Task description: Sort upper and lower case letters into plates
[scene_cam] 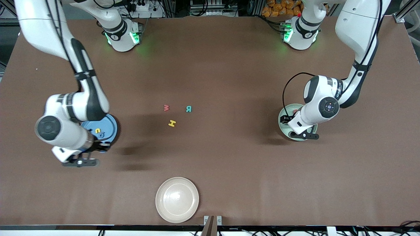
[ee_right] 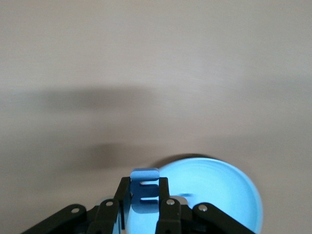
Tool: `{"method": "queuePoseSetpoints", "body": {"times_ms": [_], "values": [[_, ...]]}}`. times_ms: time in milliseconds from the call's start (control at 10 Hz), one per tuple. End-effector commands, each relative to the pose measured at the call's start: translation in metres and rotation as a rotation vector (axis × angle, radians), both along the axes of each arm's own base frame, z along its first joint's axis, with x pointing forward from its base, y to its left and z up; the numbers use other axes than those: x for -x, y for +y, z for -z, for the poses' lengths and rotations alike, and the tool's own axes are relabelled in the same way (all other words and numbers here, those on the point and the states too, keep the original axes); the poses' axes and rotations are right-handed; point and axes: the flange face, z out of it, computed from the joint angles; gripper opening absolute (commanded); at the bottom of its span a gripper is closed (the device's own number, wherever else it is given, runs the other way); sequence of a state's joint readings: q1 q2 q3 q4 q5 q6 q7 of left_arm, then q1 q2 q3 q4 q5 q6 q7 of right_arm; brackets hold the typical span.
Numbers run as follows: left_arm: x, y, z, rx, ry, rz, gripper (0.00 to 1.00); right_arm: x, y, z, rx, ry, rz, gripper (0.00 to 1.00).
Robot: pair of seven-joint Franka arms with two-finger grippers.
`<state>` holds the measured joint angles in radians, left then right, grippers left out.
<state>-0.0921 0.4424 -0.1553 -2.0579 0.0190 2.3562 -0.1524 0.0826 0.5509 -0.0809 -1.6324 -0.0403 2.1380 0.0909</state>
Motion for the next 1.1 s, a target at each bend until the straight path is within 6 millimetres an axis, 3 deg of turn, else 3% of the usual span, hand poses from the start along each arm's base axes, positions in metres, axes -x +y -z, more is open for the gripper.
{"method": "queuePoseSetpoints", "body": {"times_ms": [0, 100, 300, 400, 500, 600, 800, 1000], "values": [[-0.005, -0.022, -0.023, 0.003, -0.046, 0.028, 1.00, 0.021, -0.056, 0.012, -0.007, 0.044, 0.087, 0.00], [-0.010, -0.029, -0.032, 0.002, -0.056, 0.008, 1.00, 0.028, -0.061, 0.021, -0.007, 0.077, 0.099, 0.00], [-0.020, -0.046, -0.053, 0.003, -0.069, -0.029, 1.00, 0.043, -0.052, 0.034, -0.019, 0.175, 0.112, 0.00], [-0.025, -0.058, -0.067, 0.002, -0.067, -0.036, 1.00, 0.051, -0.050, 0.038, -0.022, 0.217, 0.114, 0.07], [-0.028, -0.065, -0.075, -0.003, -0.062, -0.062, 1.00, 0.053, -0.050, 0.036, -0.022, 0.222, 0.113, 0.72], [-0.028, -0.078, -0.081, -0.002, -0.070, -0.059, 1.00, 0.053, -0.053, 0.033, -0.022, 0.219, 0.116, 1.00], [-0.023, -0.104, -0.088, 0.000, -0.084, -0.063, 1.00, 0.051, -0.053, 0.031, -0.023, 0.208, 0.114, 1.00], [-0.022, -0.160, -0.096, 0.016, -0.115, -0.101, 1.00, 0.051, -0.053, 0.025, -0.023, 0.196, 0.112, 1.00]]}}
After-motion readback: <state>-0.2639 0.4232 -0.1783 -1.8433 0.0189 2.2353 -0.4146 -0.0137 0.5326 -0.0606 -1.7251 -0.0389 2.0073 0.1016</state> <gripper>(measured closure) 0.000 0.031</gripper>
